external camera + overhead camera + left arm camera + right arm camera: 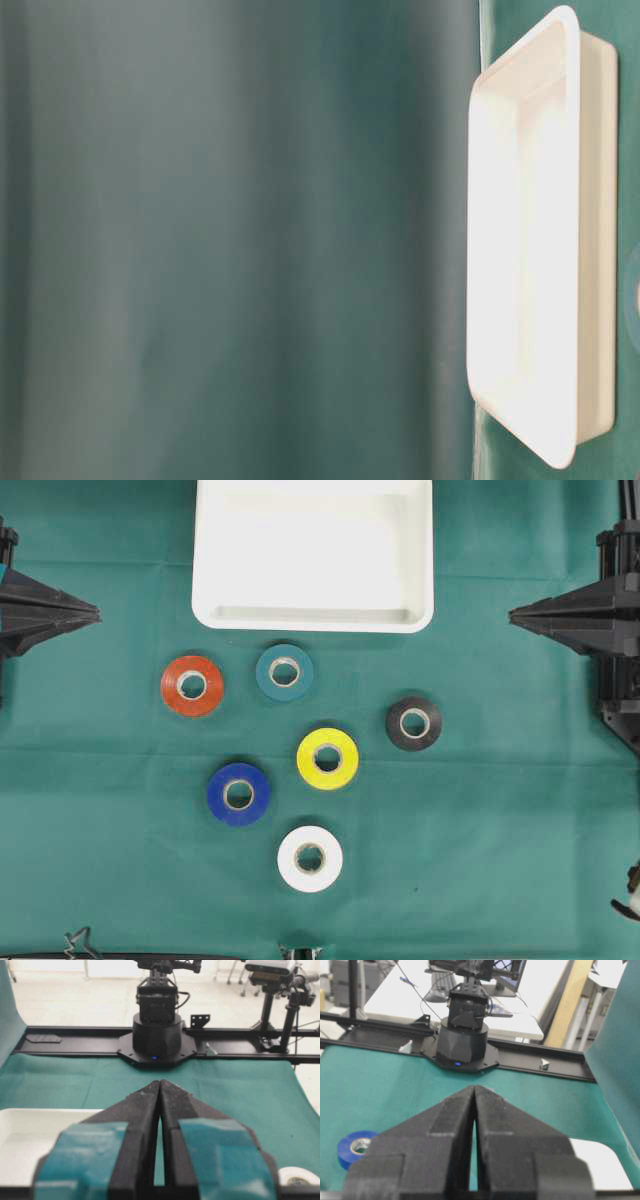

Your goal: Pick up the tape from a random location and place it into the white case.

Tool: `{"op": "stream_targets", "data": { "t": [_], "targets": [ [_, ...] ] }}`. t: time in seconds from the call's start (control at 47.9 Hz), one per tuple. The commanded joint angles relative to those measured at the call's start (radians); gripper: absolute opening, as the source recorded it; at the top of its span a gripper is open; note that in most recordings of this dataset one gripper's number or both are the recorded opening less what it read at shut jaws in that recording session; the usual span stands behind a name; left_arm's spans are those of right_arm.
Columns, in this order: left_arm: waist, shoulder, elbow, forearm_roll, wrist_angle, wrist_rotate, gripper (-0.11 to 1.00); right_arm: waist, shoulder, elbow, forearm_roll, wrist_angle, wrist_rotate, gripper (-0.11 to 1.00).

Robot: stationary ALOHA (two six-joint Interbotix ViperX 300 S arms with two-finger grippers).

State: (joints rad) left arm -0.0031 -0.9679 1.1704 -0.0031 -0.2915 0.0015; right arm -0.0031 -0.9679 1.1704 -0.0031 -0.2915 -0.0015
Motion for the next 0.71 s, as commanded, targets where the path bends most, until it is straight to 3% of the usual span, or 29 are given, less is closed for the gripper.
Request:
{"op": "stream_targets", "data": {
  "t": [0.0, 0.084, 0.209, 0.439, 0.689],
  "targets": [
    [0.008, 0.009, -0.028, 0.0, 0.043, 0.0, 0.01, 0.002, 0.012, -0.02, 0.005, 0.002, 0.006, 0.0],
    [0.008, 0.008, -0.038, 0.0, 0.104, -0.005, 0.09, 0.0, 0.015, -0.048, 0.006, 0.089, 0.005, 0.0],
    [0.008, 0.005, -0.054, -0.002, 0.146, -0.005, 0.34, 0.002, 0.018, -0.084, 0.005, 0.187, 0.005, 0.0],
    [0.008, 0.011, -0.055, -0.002, 0.146, -0.005, 0.34, -0.003, 0.028, -0.087, 0.002, 0.181, 0.003, 0.0],
    [0.008, 0.009, -0.055, -0.002, 0.146, 0.003, 0.24, -0.005, 0.038, -0.086, 0.002, 0.184, 0.005, 0.0]
  ]
}}
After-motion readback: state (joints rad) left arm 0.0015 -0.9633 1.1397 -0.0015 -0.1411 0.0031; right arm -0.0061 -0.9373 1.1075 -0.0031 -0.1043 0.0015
